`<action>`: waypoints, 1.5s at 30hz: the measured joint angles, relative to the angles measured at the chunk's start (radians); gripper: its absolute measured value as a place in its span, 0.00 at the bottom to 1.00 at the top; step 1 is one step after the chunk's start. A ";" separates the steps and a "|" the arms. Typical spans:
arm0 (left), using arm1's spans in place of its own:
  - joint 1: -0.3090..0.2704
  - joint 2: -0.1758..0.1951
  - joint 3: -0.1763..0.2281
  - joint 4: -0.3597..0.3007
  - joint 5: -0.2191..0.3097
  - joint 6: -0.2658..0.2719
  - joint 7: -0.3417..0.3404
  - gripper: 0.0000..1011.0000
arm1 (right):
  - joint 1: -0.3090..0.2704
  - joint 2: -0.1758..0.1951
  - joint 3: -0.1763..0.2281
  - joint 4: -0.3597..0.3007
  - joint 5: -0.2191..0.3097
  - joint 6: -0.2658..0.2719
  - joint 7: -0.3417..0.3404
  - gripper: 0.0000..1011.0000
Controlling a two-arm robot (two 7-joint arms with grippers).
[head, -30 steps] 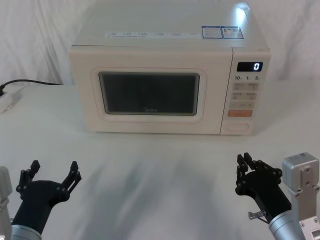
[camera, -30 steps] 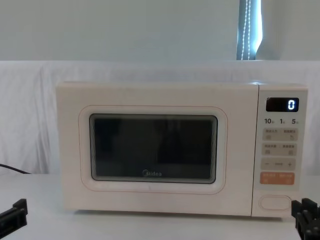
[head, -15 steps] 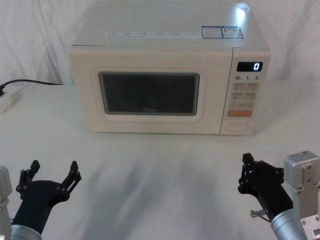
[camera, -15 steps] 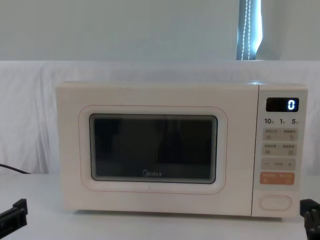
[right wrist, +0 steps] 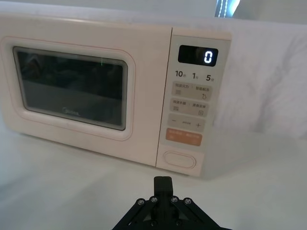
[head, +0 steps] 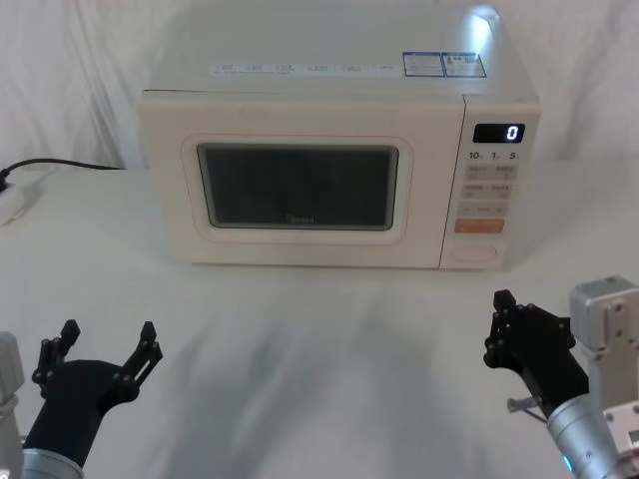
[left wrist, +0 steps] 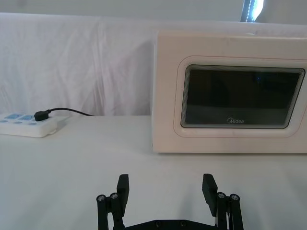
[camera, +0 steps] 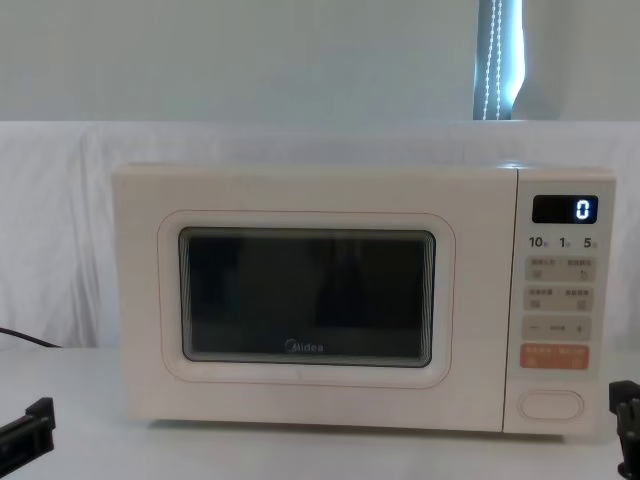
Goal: Press the button to open the microwave door with one hand; close the microwave door with the other hand.
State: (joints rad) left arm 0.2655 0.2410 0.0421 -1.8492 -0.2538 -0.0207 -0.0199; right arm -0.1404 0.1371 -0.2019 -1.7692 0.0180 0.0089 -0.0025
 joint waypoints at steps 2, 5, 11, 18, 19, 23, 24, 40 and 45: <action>0.000 0.000 0.000 0.000 0.000 0.000 0.000 0.99 | 0.011 -0.002 0.005 0.008 -0.004 0.007 0.008 0.00; 0.000 0.000 0.000 0.000 0.000 0.000 0.000 0.99 | 0.039 -0.003 0.014 0.031 -0.011 0.017 0.030 0.00; 0.000 0.000 0.000 0.000 0.000 0.000 0.000 0.99 | 0.083 0.005 0.020 0.072 -0.026 0.017 0.072 0.00; 0.000 0.000 0.000 0.000 0.000 0.000 0.000 0.99 | 0.147 0.015 0.010 0.135 -0.057 0.026 0.121 0.00; 0.000 0.000 0.000 0.000 0.000 0.000 0.000 0.99 | 0.154 0.015 0.008 0.142 -0.060 0.028 0.124 0.00; 0.000 0.000 0.000 0.000 0.000 0.000 0.000 0.99 | 0.188 0.015 -0.002 0.177 -0.074 0.033 0.140 0.00; 0.000 0.000 0.000 0.000 0.000 0.000 0.000 0.99 | 0.194 0.015 -0.005 0.183 -0.076 0.034 0.142 0.00; 0.000 0.000 0.000 0.000 0.000 0.000 0.000 0.99 | 0.313 -0.005 -0.014 0.338 -0.099 0.048 0.155 0.00; 0.000 0.000 0.000 0.000 0.000 0.000 0.000 0.99 | 0.337 -0.012 -0.001 0.376 -0.096 0.058 0.150 0.00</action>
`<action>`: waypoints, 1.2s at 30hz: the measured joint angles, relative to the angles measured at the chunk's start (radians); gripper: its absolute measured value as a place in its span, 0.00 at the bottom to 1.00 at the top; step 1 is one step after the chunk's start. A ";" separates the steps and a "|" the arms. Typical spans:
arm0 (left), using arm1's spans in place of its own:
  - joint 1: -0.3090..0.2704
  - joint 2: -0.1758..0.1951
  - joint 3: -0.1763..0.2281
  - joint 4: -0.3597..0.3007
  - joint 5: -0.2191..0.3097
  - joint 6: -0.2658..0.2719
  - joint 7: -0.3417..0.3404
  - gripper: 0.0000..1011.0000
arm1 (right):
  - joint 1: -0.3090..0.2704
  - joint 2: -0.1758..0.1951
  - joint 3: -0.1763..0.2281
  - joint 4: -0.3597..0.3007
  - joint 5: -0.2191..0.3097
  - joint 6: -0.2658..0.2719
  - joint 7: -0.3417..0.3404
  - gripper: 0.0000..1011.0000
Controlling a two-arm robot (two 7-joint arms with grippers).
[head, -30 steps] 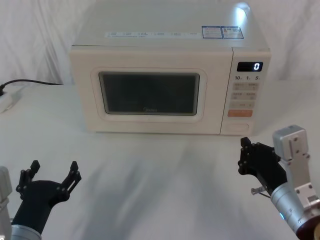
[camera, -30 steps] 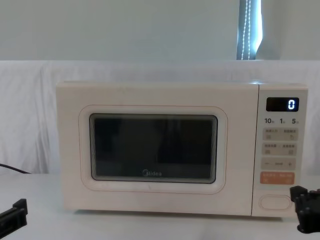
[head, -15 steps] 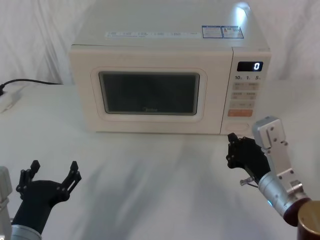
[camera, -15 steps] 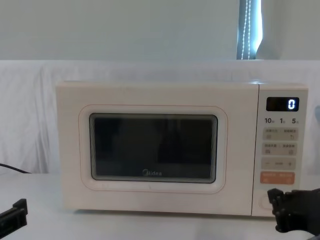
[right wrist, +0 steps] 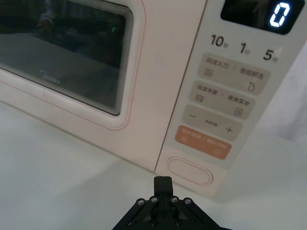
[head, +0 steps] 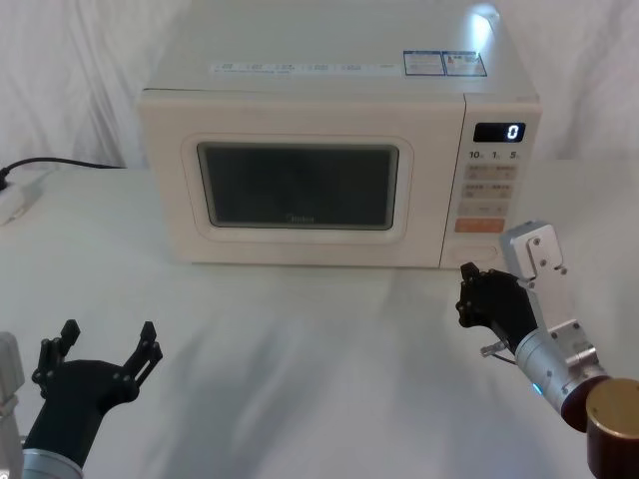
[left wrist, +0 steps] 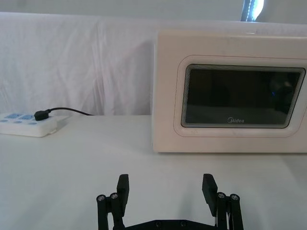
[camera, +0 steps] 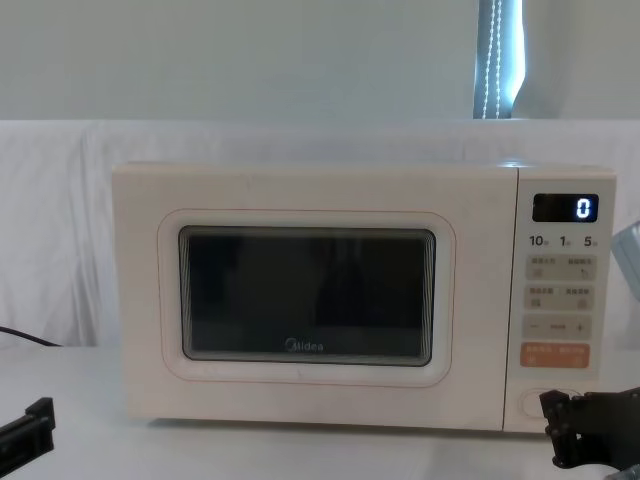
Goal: Press the button to open the microwave door with one hand; close the microwave door with the other hand.
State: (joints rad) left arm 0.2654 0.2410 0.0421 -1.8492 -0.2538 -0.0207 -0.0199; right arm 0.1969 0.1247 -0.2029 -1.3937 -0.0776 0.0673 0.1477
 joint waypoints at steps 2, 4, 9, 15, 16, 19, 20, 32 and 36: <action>0.000 0.000 0.000 0.000 0.000 0.000 0.000 0.99 | 0.010 -0.001 0.003 0.014 0.002 0.001 0.000 0.00; 0.000 0.000 0.000 0.000 0.000 0.000 0.000 0.99 | 0.016 -0.001 0.003 0.023 0.003 0.002 0.002 0.00; 0.000 0.000 0.000 0.000 0.000 0.000 0.000 0.99 | 0.033 0.001 0.004 0.045 0.004 0.001 0.008 0.00; 0.000 0.000 0.000 0.000 0.000 0.000 0.000 0.99 | 0.059 0.006 0.002 0.084 0.004 -0.004 0.016 0.00; 0.000 0.000 0.000 0.000 0.000 0.000 0.000 0.99 | 0.061 0.006 0.002 0.088 0.004 -0.005 0.016 0.00; 0.000 0.000 0.000 0.000 0.000 0.000 0.000 0.99 | 0.073 0.007 0.002 0.109 0.006 -0.013 0.021 0.00; 0.000 0.000 0.000 0.000 0.000 0.000 0.000 0.99 | 0.076 0.007 0.002 0.114 0.007 -0.014 0.021 0.00; 0.000 0.000 0.000 0.000 0.000 0.000 0.000 0.99 | 0.117 0.010 0.006 0.176 0.015 -0.036 0.024 0.00; 0.000 0.000 0.000 0.000 0.000 0.000 0.000 0.99 | 0.131 0.008 0.008 0.197 0.017 -0.041 0.023 0.00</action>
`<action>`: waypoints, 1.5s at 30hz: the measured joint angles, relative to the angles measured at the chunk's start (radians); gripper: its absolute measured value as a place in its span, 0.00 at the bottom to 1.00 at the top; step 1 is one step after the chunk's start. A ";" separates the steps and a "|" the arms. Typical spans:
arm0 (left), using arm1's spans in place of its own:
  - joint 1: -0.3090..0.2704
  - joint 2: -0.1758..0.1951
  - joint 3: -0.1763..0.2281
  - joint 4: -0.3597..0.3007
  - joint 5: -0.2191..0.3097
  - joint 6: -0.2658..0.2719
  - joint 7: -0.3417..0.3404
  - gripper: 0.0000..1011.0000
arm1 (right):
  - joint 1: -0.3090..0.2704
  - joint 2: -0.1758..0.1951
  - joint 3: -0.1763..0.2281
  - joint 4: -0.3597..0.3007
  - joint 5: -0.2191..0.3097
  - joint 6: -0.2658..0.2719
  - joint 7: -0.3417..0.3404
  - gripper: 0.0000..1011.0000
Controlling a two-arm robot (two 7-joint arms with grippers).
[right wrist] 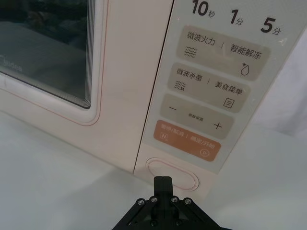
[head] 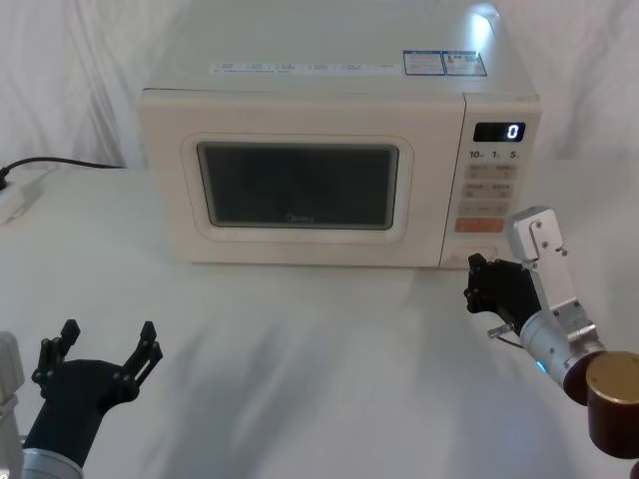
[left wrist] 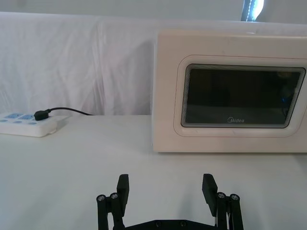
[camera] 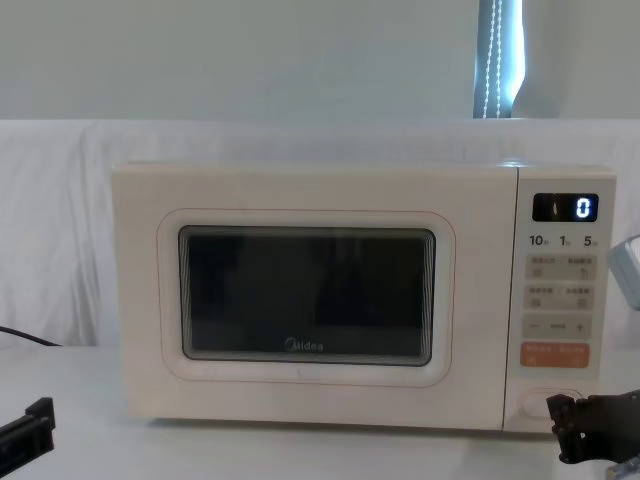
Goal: Press the button to open the microwave door with one hand; close the microwave door with the other hand.
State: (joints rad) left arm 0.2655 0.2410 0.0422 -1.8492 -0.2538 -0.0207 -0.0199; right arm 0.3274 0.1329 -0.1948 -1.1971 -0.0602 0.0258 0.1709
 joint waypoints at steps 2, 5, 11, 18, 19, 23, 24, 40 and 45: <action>0.000 0.000 0.000 0.000 0.000 0.000 0.000 0.99 | 0.009 -0.003 0.000 0.014 0.001 -0.003 -0.001 0.00; 0.000 0.000 0.000 0.000 0.000 0.000 0.000 0.99 | 0.022 -0.007 -0.001 0.034 0.001 -0.005 -0.003 0.00; 0.000 0.000 0.000 0.000 0.000 0.000 0.000 0.99 | 0.045 -0.015 -0.004 0.067 -0.002 -0.006 -0.010 0.00; 0.000 0.000 0.000 0.000 0.000 0.000 0.000 0.99 | 0.053 -0.022 -0.006 0.076 -0.009 -0.001 -0.023 0.00; 0.000 0.000 0.000 0.000 0.000 0.000 0.000 0.99 | 0.053 -0.023 -0.006 0.076 -0.010 0.000 -0.025 0.00; 0.000 0.000 0.000 0.000 0.000 0.000 0.000 0.99 | 0.055 -0.026 -0.007 0.080 -0.015 0.004 -0.030 0.00; 0.000 0.000 0.000 0.000 0.000 0.000 0.000 0.99 | 0.056 -0.027 -0.007 0.080 -0.017 0.005 -0.032 0.00; 0.000 0.000 0.000 0.000 0.000 0.000 0.000 0.99 | 0.049 -0.037 0.009 0.070 -0.031 0.020 -0.059 0.00; 0.000 0.000 0.000 0.000 0.000 0.000 0.000 0.99 | 0.051 -0.042 0.012 0.071 -0.035 0.020 -0.064 0.00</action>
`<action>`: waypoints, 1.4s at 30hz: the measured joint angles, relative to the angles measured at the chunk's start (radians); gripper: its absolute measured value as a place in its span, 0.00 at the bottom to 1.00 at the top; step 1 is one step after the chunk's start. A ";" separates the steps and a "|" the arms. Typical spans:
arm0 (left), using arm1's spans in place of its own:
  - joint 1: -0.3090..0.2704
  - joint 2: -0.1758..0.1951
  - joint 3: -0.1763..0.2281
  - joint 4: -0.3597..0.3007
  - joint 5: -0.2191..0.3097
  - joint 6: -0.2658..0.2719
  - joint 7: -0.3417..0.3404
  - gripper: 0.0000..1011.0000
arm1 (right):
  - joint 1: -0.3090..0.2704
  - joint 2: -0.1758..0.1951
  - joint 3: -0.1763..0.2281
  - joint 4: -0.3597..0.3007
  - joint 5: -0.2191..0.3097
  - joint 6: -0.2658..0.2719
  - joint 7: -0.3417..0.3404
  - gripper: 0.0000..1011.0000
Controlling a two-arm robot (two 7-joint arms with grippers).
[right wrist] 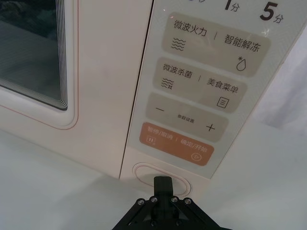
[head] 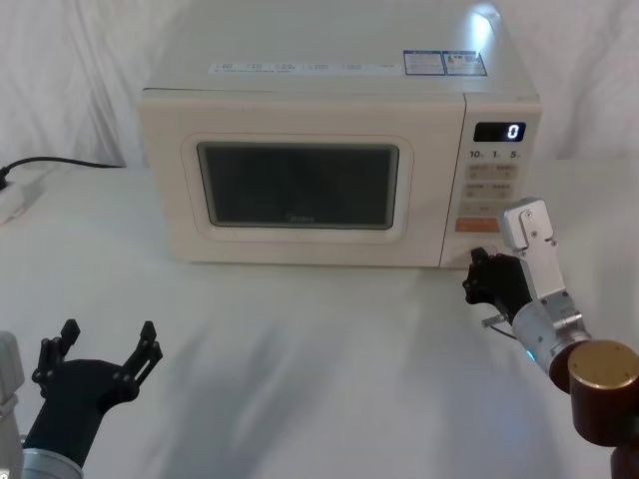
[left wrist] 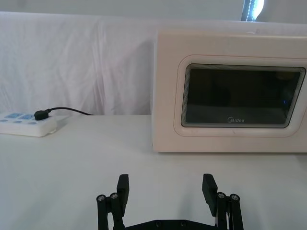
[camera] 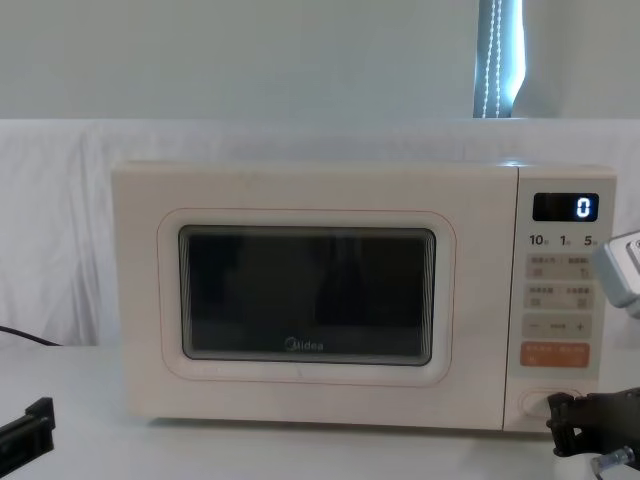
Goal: Press the button to open the microwave door with one hand; close the microwave door with the other hand.
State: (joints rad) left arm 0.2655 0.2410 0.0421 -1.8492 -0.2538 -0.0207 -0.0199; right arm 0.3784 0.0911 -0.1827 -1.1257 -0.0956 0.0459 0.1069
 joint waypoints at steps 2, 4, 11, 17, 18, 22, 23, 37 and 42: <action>0.000 0.000 0.000 0.000 0.000 0.000 0.000 0.99 | 0.002 -0.002 0.002 0.004 -0.002 0.000 -0.001 0.00; 0.000 0.000 0.000 0.000 0.000 0.000 0.000 0.99 | 0.004 -0.003 0.003 0.007 -0.003 -0.001 -0.001 0.00; 0.000 0.000 0.000 0.000 0.000 0.000 0.000 0.99 | 0.014 -0.007 0.005 0.024 -0.009 -0.003 -0.002 0.00; 0.000 0.000 0.000 0.000 0.000 0.000 0.000 0.99 | 0.021 -0.011 0.007 0.037 -0.013 -0.007 -0.006 0.00; 0.000 0.000 0.000 0.000 0.000 0.000 0.000 0.99 | 0.022 -0.012 0.008 0.039 -0.013 -0.007 -0.007 0.00; 0.000 0.000 0.000 0.000 0.000 0.000 0.000 0.99 | 0.025 -0.014 0.011 0.044 -0.015 -0.010 -0.009 0.00; 0.000 0.000 0.000 0.000 0.000 0.000 0.000 0.99 | 0.025 -0.015 0.011 0.045 -0.015 -0.010 -0.010 0.00; 0.000 0.000 0.000 0.000 0.000 0.000 0.000 0.99 | 0.051 -0.026 0.013 0.088 -0.018 -0.028 -0.012 0.00; 0.000 0.000 0.000 0.000 0.000 0.000 0.000 0.99 | 0.062 -0.029 0.011 0.106 -0.022 -0.034 -0.014 0.00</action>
State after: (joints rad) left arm 0.2655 0.2410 0.0421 -1.8492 -0.2538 -0.0208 -0.0199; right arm 0.4407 0.0624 -0.1714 -1.0200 -0.1173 0.0120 0.0930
